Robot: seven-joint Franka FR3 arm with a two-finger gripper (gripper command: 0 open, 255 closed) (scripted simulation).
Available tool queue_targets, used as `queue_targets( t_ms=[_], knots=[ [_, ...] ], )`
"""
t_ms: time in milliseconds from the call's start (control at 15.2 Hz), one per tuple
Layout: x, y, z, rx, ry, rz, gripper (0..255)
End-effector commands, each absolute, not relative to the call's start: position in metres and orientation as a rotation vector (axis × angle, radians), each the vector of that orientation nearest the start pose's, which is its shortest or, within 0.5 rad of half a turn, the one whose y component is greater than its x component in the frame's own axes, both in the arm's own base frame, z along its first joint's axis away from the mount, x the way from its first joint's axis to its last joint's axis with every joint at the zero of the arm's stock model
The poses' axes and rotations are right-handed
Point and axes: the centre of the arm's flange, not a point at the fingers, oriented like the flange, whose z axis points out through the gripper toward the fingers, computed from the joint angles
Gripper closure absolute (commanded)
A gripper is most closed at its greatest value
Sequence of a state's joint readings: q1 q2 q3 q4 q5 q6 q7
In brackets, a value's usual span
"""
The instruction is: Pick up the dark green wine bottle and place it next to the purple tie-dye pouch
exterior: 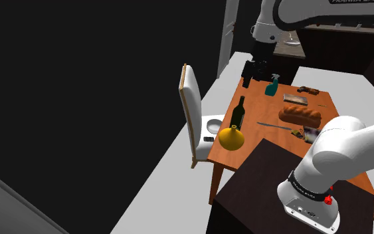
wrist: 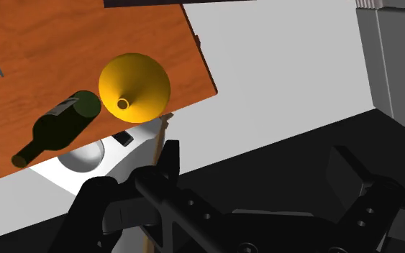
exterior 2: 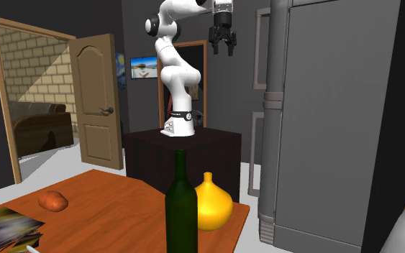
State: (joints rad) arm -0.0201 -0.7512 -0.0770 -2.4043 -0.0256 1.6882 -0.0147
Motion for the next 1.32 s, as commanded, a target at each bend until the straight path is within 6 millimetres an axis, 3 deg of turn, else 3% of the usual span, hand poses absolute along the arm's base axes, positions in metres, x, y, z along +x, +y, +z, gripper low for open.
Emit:
queue_targets(
  t_ms=[0, 1254],
  knots=[
    [0.334, -0.060, 0.553, -3.114, 0.086, -0.057, 0],
    [0.412, -0.251, 0.410, -3.108, 0.024, -0.070, 0]
  ],
)
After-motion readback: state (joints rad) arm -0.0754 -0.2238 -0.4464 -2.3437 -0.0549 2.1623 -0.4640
